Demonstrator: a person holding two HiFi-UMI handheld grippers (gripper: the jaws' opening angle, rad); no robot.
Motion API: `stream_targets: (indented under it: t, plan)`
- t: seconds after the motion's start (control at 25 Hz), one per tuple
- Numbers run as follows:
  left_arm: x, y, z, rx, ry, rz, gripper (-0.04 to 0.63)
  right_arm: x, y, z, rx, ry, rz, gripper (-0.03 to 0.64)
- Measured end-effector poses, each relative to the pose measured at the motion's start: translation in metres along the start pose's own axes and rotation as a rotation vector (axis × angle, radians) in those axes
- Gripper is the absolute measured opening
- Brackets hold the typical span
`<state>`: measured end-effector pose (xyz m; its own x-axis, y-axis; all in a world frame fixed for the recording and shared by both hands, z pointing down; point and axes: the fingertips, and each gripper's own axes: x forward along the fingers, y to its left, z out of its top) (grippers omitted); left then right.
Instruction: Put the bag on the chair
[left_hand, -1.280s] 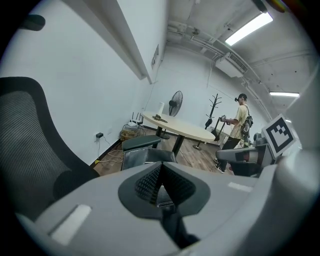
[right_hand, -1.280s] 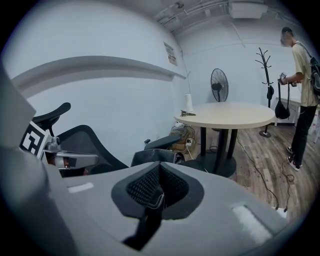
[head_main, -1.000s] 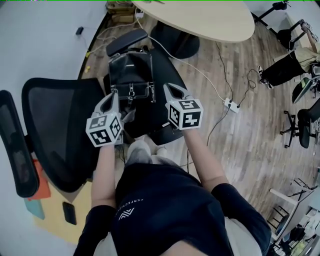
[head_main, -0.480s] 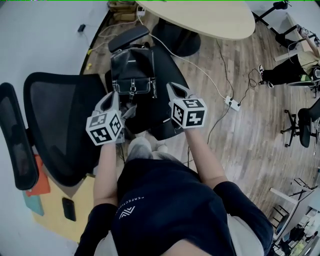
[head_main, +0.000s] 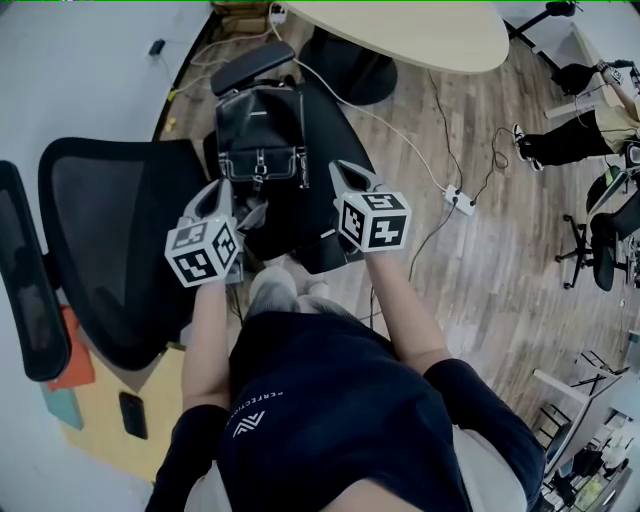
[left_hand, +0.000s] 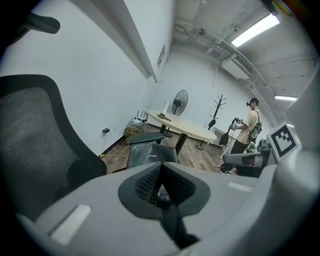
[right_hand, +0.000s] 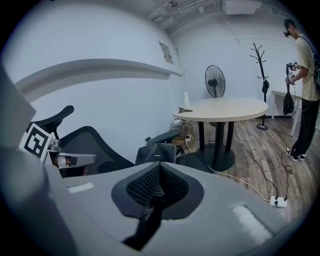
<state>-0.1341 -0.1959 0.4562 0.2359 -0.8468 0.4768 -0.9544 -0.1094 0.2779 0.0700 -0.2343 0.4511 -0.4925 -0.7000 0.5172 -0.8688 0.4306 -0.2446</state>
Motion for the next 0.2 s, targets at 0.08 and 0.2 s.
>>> stream_targets:
  t: [0.08, 0.2]
  plan:
    - [0.0008, 0.0006, 0.0, 0.0, 0.002, -0.001, 0.017, 0.001, -0.0003, -0.0006, 0.002, 0.003, 0.0, 0.002]
    - [0.0019, 0.0046, 0.0001, 0.002, 0.004, 0.001, 0.017, 0.004, 0.0003, -0.0018, 0.003, 0.008, -0.001, 0.002]
